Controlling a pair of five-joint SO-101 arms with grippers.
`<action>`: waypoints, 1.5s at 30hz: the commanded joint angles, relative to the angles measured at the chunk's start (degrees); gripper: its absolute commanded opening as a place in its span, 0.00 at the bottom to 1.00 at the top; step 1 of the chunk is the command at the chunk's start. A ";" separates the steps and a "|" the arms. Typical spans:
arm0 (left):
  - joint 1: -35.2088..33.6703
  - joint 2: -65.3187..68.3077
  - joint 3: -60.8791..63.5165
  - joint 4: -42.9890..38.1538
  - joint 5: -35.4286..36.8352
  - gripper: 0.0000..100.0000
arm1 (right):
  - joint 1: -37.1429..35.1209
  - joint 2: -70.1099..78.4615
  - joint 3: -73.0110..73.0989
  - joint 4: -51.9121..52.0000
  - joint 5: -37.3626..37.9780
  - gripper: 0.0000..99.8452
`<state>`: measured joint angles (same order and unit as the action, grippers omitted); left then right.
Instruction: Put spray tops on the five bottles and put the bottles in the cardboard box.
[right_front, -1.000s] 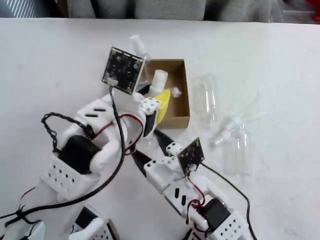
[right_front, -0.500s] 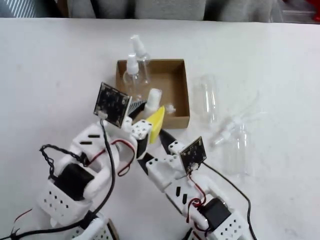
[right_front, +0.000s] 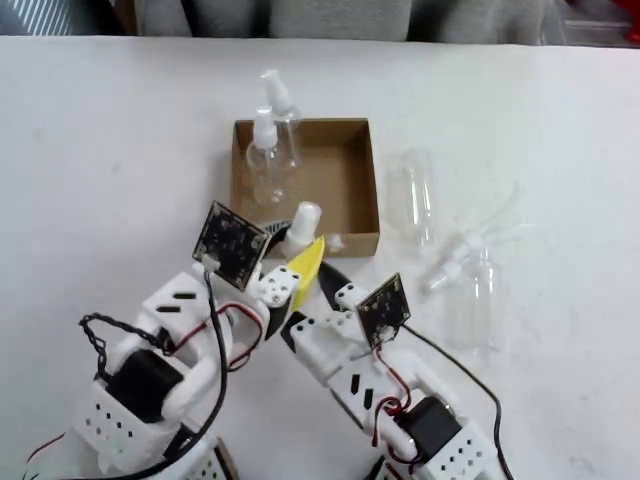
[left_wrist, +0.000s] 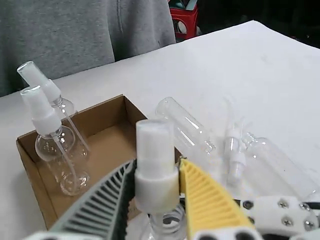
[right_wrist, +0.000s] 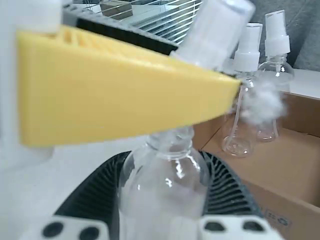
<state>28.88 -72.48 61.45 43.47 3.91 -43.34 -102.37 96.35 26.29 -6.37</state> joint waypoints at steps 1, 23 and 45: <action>0.22 -4.44 0.79 -1.32 -0.79 0.02 | 1.19 -0.75 0.53 0.13 -0.18 0.05; 7.60 -21.93 16.97 -1.67 -0.79 0.02 | 3.74 -0.75 0.53 -0.31 -0.18 0.06; -0.04 -32.48 27.34 -9.05 -0.70 0.20 | 5.49 -0.75 0.53 -0.40 -0.18 0.05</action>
<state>31.43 -104.57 88.35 34.51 3.56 -40.44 -102.20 96.35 26.46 -6.20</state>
